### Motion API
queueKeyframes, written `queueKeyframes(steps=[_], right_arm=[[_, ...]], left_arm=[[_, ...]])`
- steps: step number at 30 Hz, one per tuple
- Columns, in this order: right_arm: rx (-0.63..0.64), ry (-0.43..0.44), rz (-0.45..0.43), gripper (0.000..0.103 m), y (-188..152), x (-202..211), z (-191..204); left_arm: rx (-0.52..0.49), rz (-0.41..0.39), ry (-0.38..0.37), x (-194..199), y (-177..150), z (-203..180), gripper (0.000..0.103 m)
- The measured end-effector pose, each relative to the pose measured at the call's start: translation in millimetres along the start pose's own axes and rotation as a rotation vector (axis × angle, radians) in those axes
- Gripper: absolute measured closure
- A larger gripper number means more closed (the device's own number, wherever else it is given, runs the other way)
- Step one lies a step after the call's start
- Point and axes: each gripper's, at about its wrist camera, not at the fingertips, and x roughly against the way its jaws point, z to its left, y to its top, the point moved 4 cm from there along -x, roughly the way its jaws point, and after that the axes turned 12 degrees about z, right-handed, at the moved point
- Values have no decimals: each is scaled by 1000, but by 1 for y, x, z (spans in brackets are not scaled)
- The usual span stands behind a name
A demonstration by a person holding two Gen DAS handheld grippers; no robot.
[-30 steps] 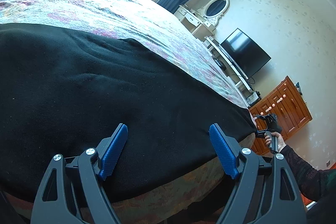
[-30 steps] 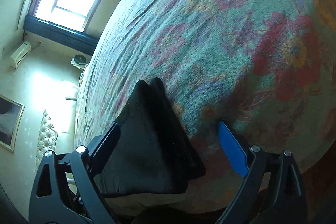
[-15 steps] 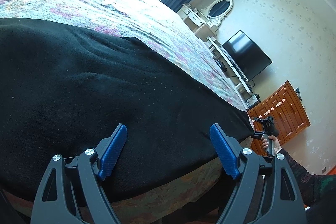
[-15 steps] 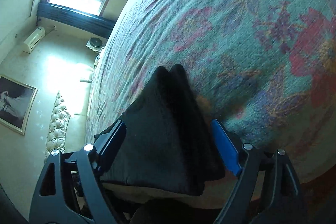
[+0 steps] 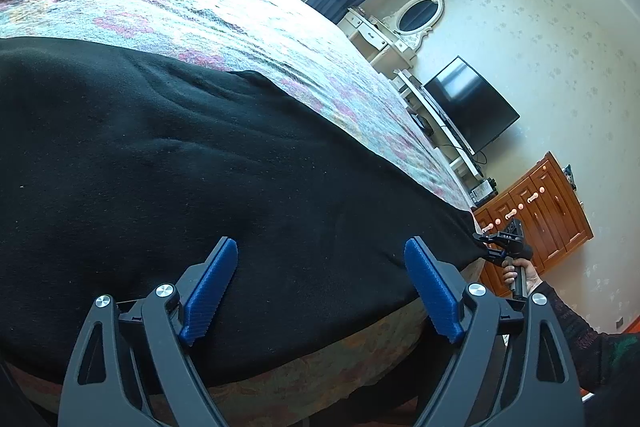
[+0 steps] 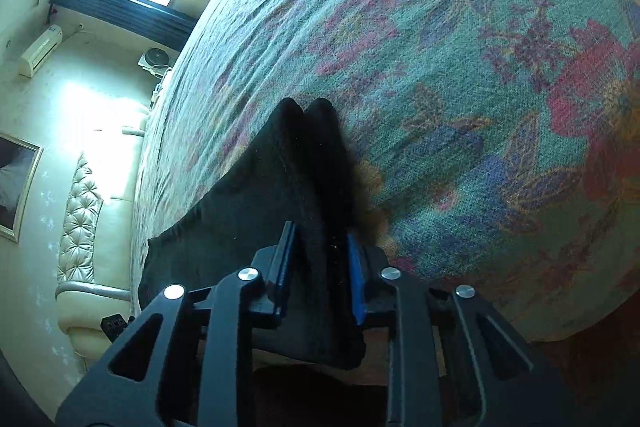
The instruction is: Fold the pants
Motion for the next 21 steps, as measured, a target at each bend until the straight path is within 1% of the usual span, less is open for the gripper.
queueKeyframes(steps=[1, 4, 8, 14, 17, 21], right_arm=[[6, -13, -3, 88, 0, 1, 5], [20, -24, -26, 90, 0, 7, 24], [71, 40, -71, 91, -3, 27, 55], [178, 84, -93, 91, -11, 38, 118], [226, 112, -103, 91, -14, 41, 152], [298, 111, -97, 91, -23, 30, 205]], left_arm=[[0, 0, 0, 0, 0, 0, 19], [1, 0, -2, 0, -1, 0, 19], [1, 3, 0, 0, -2, 0, 19], [2, 9, 3, -1, -2, 0, 19], [21, 11, 2, -1, 0, 0, 18], [68, -7, 23, 3, 2, 1, 19]])
